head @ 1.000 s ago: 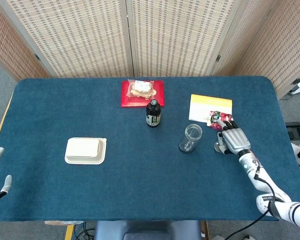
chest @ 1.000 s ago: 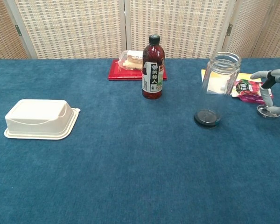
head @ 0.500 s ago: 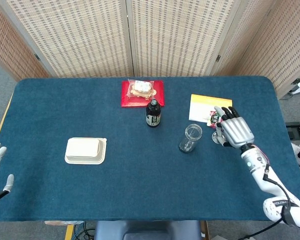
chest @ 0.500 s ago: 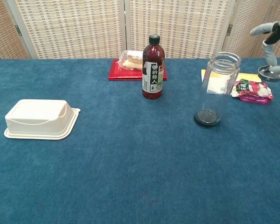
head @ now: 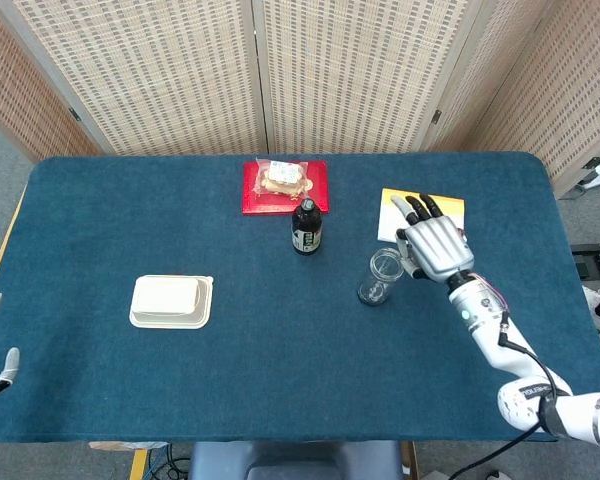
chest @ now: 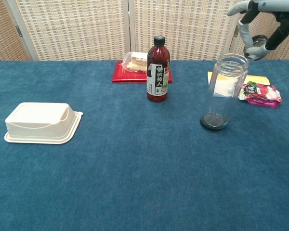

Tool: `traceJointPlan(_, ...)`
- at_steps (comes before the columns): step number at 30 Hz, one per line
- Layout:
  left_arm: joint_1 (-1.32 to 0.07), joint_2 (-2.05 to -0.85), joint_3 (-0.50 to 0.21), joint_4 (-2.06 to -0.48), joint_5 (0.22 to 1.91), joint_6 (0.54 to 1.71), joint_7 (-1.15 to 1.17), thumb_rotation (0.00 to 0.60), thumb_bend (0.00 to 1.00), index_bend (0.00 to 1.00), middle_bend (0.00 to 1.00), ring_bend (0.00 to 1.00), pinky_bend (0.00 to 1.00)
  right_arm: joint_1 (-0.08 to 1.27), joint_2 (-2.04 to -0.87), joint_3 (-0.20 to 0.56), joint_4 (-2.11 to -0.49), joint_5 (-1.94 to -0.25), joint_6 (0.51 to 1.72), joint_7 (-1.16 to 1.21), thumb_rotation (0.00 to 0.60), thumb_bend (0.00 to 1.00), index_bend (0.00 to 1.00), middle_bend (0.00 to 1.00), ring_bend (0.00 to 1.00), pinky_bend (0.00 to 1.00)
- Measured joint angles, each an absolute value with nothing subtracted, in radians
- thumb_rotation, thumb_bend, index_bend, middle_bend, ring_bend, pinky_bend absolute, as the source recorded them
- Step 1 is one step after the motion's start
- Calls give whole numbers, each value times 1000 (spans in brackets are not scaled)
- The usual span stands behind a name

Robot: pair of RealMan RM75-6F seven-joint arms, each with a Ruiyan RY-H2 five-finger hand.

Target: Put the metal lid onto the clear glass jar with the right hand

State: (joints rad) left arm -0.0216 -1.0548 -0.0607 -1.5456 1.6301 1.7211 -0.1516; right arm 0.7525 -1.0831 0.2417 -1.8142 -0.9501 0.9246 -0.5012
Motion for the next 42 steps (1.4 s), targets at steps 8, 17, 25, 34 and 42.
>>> traceJointPlan(8,-11,-1045,-62,-1545,1635,1744,-175,600,424,0,0,0,11,797,-1100,239,-1838,-904,943,-547,600,390,643,36,0,0)
traceJointPlan(17,-5,-1042,-64,-1543,1633,1751,-177,600,425,0,0,0,11,810,-1115,211,-1821,-890,954,-549,600,390,643,36,0,0)
traceJointPlan(25,-7,-1046,-67,-1545,1626,1744,-160,600,425,0,0,0,11,804,-1118,191,-1789,-902,948,-510,600,390,643,38,0,0)
traceJointPlan(34,-9,-1048,-70,-1541,1624,1741,-161,600,425,0,0,0,11,808,-1106,178,-1778,-898,932,-497,600,390,519,3,0,0)
traceJointPlan(42,-10,-1050,-70,-1539,1623,1738,-160,600,425,0,0,0,11,825,-1092,183,-1794,-870,931,-501,600,390,473,0,0,0)
